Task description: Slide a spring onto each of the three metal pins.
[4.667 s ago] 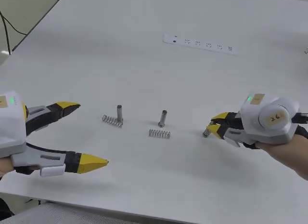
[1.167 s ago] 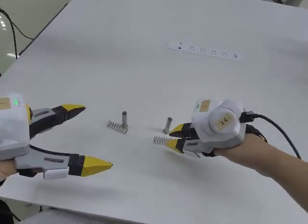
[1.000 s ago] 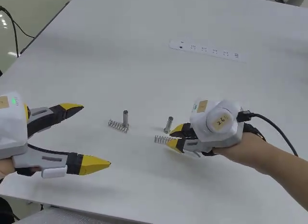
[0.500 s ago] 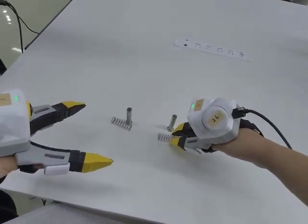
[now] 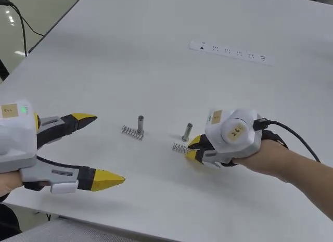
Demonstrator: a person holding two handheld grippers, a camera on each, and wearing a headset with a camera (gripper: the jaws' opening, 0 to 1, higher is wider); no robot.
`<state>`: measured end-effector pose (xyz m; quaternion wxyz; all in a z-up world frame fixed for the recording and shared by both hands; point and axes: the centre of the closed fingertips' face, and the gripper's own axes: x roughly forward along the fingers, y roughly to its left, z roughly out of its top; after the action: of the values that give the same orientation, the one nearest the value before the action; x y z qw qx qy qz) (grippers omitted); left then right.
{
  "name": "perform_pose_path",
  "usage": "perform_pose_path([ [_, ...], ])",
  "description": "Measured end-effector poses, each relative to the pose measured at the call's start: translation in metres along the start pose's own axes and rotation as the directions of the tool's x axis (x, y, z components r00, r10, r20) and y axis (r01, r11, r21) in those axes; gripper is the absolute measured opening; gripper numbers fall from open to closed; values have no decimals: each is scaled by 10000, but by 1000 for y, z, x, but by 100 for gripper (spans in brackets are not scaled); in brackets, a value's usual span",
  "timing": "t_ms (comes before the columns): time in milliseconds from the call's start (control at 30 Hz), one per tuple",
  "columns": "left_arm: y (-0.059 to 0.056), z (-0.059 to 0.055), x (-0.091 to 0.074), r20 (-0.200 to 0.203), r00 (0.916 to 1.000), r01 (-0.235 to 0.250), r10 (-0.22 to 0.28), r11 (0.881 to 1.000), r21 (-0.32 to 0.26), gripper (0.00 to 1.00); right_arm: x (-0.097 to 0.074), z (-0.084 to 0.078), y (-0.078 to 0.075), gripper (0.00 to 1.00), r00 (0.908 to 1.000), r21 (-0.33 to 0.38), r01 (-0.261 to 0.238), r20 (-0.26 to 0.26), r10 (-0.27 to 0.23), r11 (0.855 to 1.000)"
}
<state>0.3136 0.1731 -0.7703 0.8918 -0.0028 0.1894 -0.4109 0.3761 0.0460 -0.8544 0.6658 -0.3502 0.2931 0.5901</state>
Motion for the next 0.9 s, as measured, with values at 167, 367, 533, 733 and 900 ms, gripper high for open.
perform_pose_path([
  [167, -5, -1, 3, -101, 9998, 179, -179, 9998, 23, 90, -12, 3, 2, 8, 9997, -24, 44, 232, -43, 10000],
  [367, -13, 0, 8, -144, 9989, 449, -448, 9990, 62, 87, -28, 5, 4, 8, 9986, -53, 178, 499, -175, 9998],
  [533, -16, 0, 11, -228, 9978, 629, -626, 9980, 108, 86, -40, 3, 5, 8, 9979, -91, 310, 576, -305, 9995],
  [733, -18, 2, 17, -347, 9951, 932, -924, 9954, 236, 83, -50, 2, 11, 8, 9978, -318, 347, 571, -328, 9989],
  [900, -22, 5, 24, -543, 9893, 1383, -1357, 9893, 473, 79, -54, 5, 19, 8, 9982, -587, 262, 559, -229, 9979],
])
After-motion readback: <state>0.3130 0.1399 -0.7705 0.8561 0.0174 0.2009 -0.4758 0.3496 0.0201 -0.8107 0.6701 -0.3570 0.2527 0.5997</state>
